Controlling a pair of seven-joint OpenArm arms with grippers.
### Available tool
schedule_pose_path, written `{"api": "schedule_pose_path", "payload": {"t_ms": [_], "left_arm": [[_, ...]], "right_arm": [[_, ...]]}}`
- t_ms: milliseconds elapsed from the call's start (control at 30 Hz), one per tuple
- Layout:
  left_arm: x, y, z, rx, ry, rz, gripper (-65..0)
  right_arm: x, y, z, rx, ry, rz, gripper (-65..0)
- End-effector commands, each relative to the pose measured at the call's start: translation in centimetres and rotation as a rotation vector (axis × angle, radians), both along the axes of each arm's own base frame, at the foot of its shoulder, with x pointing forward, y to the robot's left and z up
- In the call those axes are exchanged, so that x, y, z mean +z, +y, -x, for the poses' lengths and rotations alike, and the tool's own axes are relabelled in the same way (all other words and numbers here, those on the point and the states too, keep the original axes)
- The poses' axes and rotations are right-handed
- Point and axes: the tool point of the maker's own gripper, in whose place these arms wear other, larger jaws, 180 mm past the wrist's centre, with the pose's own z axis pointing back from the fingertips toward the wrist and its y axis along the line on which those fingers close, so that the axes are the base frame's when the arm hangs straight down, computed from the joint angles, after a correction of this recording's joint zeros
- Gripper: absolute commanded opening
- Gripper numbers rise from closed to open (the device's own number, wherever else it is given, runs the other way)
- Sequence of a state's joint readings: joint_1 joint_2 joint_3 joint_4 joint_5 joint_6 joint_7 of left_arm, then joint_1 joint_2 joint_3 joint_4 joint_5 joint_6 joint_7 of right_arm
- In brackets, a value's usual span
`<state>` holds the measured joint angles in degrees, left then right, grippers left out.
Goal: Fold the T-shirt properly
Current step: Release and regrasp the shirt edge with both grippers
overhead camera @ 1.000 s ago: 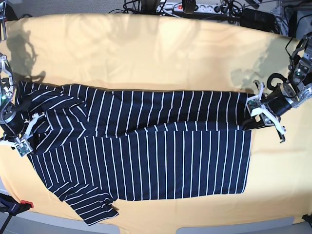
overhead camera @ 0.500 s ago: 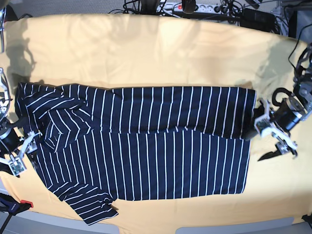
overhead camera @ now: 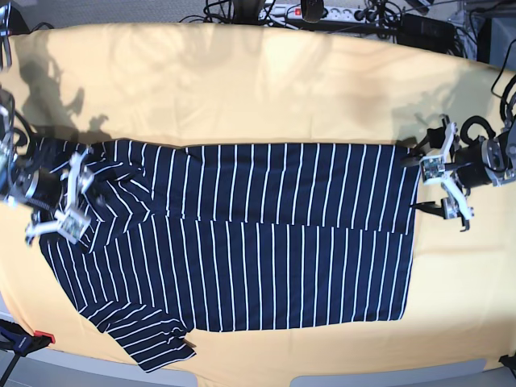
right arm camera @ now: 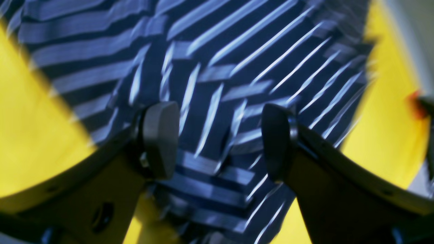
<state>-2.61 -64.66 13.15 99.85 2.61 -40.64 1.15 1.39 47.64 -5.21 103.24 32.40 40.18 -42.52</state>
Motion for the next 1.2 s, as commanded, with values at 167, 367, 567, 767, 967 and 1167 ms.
{"api": "schedule_pose_path", "payload": {"t_ms": [167, 367, 567, 767, 967, 1167], "left_arm": [[-0.1, 0.4, 0.7, -0.018, -0.001, -0.020, -21.4], [0.1, 0.0, 0.7, -0.029, -0.002, -0.001, -21.4], [0.3, -0.3, 0.8, -0.040, -0.003, 0.019, -21.4], [0.3, -0.3, 0.8, -0.040, -0.004, 0.019, -21.4], [0.3, -0.3, 0.7, -0.041, -0.006, 0.019, -21.4], [0.3, -0.3, 0.7, -0.041, -0.007, 0.020, -21.4]], "right_arm": [[-3.0, -3.9, 3.8, -0.013, 0.116, 0.174, -24.7], [-7.4, -7.2, 7.8, -0.037, 0.240, 0.268, -24.7], [-8.5, -13.2, 6.7, -0.197, 0.149, 0.428, -24.7], [-8.6, -15.5, 6.8, -0.219, 0.140, 0.528, -24.7], [-8.1, -16.8, 7.1, -0.229, 0.159, 0.587, -24.7], [-8.1, -14.7, 6.1, -0.204, 0.101, 0.466, -29.2]]}}
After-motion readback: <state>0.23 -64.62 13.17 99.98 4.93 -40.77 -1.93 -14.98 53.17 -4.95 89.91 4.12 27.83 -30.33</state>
